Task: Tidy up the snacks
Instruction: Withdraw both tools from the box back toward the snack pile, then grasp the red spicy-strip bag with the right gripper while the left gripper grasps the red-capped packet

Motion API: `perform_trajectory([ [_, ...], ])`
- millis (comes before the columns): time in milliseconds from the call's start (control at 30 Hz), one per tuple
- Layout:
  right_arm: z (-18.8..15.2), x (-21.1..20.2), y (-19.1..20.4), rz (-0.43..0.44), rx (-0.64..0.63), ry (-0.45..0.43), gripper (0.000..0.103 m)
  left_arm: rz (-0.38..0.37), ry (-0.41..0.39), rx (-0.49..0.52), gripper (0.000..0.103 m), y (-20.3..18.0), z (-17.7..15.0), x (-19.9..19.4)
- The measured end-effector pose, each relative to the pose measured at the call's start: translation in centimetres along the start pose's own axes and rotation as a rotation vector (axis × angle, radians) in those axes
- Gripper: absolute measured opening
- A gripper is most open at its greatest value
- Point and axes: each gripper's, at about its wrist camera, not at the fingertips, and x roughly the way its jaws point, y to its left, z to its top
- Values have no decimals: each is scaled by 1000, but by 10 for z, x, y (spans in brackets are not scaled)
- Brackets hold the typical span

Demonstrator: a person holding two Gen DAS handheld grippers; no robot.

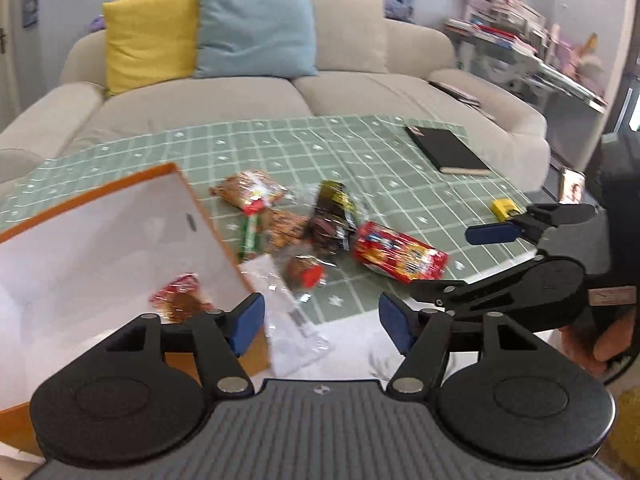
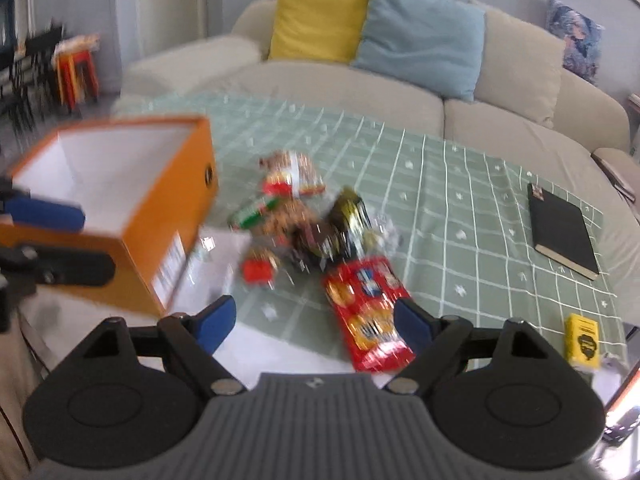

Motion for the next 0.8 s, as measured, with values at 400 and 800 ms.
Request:
perform_trajectory([
  [400, -6, 31, -42, 84, 78, 186, 83, -31, 113, 81, 81, -20, -7, 49],
  [800, 7, 74, -58, 78, 3, 221, 92, 104, 193, 195, 79, -25, 26, 106],
])
